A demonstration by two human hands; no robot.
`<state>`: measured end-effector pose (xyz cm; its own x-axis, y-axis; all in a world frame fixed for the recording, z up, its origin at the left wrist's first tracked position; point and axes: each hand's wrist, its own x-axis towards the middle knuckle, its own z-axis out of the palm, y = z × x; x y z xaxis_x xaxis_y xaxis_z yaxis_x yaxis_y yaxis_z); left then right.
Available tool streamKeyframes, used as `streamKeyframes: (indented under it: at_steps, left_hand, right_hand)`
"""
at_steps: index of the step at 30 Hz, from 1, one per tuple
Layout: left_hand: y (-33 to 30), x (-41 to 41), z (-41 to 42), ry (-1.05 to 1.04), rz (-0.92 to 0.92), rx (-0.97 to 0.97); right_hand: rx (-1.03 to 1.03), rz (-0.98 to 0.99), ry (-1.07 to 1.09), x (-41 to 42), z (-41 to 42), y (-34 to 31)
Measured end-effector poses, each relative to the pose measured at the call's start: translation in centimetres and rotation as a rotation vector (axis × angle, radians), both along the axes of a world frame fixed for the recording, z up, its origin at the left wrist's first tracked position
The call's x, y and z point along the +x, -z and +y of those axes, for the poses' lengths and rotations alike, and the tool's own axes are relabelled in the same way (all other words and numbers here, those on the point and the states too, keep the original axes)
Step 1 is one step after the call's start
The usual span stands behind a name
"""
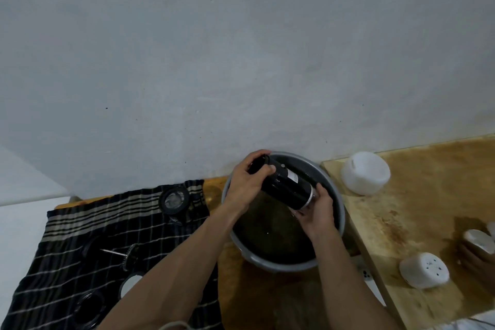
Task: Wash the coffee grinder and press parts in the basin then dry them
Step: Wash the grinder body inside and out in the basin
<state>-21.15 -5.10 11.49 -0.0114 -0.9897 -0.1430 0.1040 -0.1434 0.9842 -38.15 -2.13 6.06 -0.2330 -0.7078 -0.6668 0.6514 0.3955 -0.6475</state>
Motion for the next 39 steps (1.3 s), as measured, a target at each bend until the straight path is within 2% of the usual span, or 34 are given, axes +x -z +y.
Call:
streamKeyframes:
  at_steps: [3,7,11,13,16,18,20,21,23,24,28,31,33,34,37,39]
  left_hand:
    - [0.3,0.2,-0.5,-0.047,0.042,0.068]
    - [1.7,0.4,-0.7,-0.211,0.183,0.352]
    - [3.2,0.2,0.2,-0.239,0.506,0.691]
    - [3.9,-0.3,0.7,-0.269,0.626,0.796]
    - [4.4,-1.2,1.2,-0.235,0.704,0.901]
    - [4.1,-1.8,1.7,-0.189,0.688,0.955]
    - [3.9,-2.2,2.0,-0.059,0.553,0.955]
    - [3.8,-2.2,2.0,0.008,0.413,0.914]
    - [3.7,-1.7,1.5,0.074,0.158,0.739]
    - [3.2,-1.2,1.1,0.067,0.119,0.642]
    - [0.4,0.1,0.1,0.034,0.274,0.420]
    - [0.8,0.1,0.2,0.035,0.111,0.327]
    - [2.5,0.3,0.0,-0.016,-0.036,0.227]
    - [3.2,0.3,0.0,-0.053,-0.054,0.207]
    - [4.4,0.5,0.3,-0.162,0.054,0.354]
    - [5.0,0.6,0.2,-0.177,0.174,0.488]
  right_hand:
    - [0.012,-0.002,-0.032,-0.2,-0.2,-0.1]
    - [-0.086,-0.062,-0.042,-1.0,0.0,-0.3]
    - [-0.280,0.002,-0.194,-0.5,0.5,-1.9]
    - [-0.387,0.092,-0.349,-0.1,0.6,-1.8]
    - [-0.427,0.388,-0.575,0.8,0.6,-1.8]
    - [-0.449,0.562,-0.578,1.4,0.4,-2.3]
    - [-0.509,0.651,-0.550,1.3,-0.1,-2.8]
    - [-0.542,0.695,-0.558,1.1,-0.3,-3.1]
    - [-0.592,0.815,-0.616,0.6,-0.8,-3.6]
    - [-0.603,0.883,-0.657,0.3,-1.2,-3.8]
    - [-0.533,1.214,-0.838,0.1,-2.3,-3.9]
    - [-0.449,1.412,-0.962,0.7,-2.5,-4.0]
    - [-0.451,1.416,-0.991,1.4,-2.5,-3.7]
    - [-0.447,1.414,-1.001,1.6,-2.4,-3.3]
    - [-0.361,1.388,-0.968,1.1,-2.2,-1.6]
    - [-0.188,1.148,-0.868,0.0,-2.0,-1.3]
